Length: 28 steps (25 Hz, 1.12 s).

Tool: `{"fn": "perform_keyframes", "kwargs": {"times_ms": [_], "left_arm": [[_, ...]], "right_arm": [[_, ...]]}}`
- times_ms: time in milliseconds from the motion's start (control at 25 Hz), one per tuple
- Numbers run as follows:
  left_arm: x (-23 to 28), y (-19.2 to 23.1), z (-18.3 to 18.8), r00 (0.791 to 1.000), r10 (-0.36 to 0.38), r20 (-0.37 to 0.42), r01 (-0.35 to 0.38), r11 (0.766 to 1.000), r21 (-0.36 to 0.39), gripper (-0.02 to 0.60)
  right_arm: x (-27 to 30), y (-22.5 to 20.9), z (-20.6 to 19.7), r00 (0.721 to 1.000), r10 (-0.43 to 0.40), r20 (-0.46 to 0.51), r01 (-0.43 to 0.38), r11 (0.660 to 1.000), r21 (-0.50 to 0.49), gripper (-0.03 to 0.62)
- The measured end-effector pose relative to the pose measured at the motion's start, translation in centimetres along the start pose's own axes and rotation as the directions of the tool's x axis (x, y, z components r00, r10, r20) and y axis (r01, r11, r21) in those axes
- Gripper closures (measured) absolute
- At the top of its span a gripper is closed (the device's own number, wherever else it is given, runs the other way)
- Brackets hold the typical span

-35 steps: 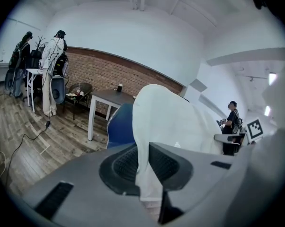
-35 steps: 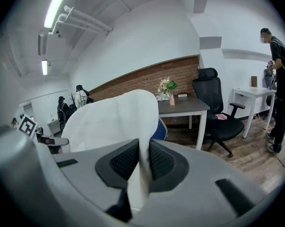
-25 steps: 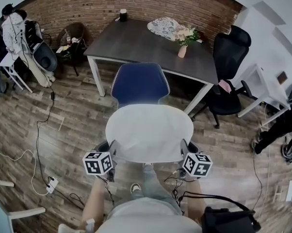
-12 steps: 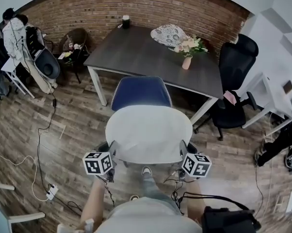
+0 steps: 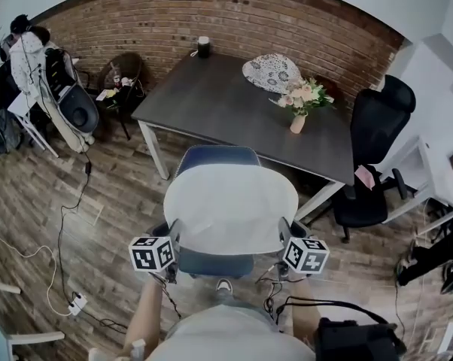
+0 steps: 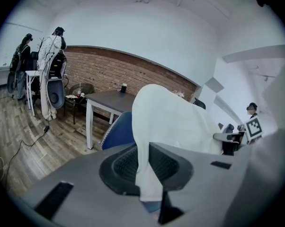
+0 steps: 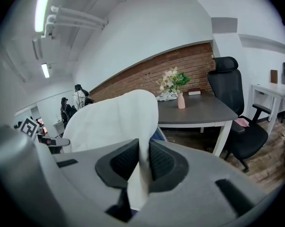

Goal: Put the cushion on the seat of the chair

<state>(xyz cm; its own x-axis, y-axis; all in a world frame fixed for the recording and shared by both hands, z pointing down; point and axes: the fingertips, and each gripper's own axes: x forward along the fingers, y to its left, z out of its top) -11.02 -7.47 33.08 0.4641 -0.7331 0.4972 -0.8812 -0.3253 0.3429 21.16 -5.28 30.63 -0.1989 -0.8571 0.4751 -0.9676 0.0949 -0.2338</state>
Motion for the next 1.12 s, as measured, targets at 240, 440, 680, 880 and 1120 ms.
{"fn": "perform_keyframes", "kwargs": {"times_ms": [240, 440, 680, 880, 1120], "left_arm": [[3.4, 0.1, 2.4, 0.999, 0.047, 0.017, -0.047, 0.999, -0.015, 0.534], [4.4, 0.8, 2.8, 0.997, 0.079, -0.012, -0.079, 0.997, -0.016, 0.534], [5.1, 2.3, 3.7, 0.997, 0.075, -0.026, -0.075, 0.997, -0.021, 0.534], [5.8, 2.2, 4.8, 0.998, 0.065, -0.013, -0.065, 0.998, -0.007, 0.534], [5.6, 2.8, 3.4, 0.998, 0.046, -0.047, -0.047, 0.999, -0.015, 0.534]], "right_arm": [[4.4, -2.0, 2.8, 0.999, 0.034, -0.004, -0.034, 0.999, -0.018, 0.543], [7.0, -2.5, 3.0, 0.998, 0.043, -0.038, -0.043, 0.999, -0.017, 0.545], [7.8, -1.3, 3.1, 0.998, 0.044, -0.039, -0.044, 0.999, 0.005, 0.545], [8.0, -1.9, 3.7, 0.999, 0.032, -0.028, -0.032, 0.999, 0.008, 0.545], [7.9, -1.4, 2.2, 0.998, 0.023, -0.063, -0.021, 0.999, 0.025, 0.545]]}}
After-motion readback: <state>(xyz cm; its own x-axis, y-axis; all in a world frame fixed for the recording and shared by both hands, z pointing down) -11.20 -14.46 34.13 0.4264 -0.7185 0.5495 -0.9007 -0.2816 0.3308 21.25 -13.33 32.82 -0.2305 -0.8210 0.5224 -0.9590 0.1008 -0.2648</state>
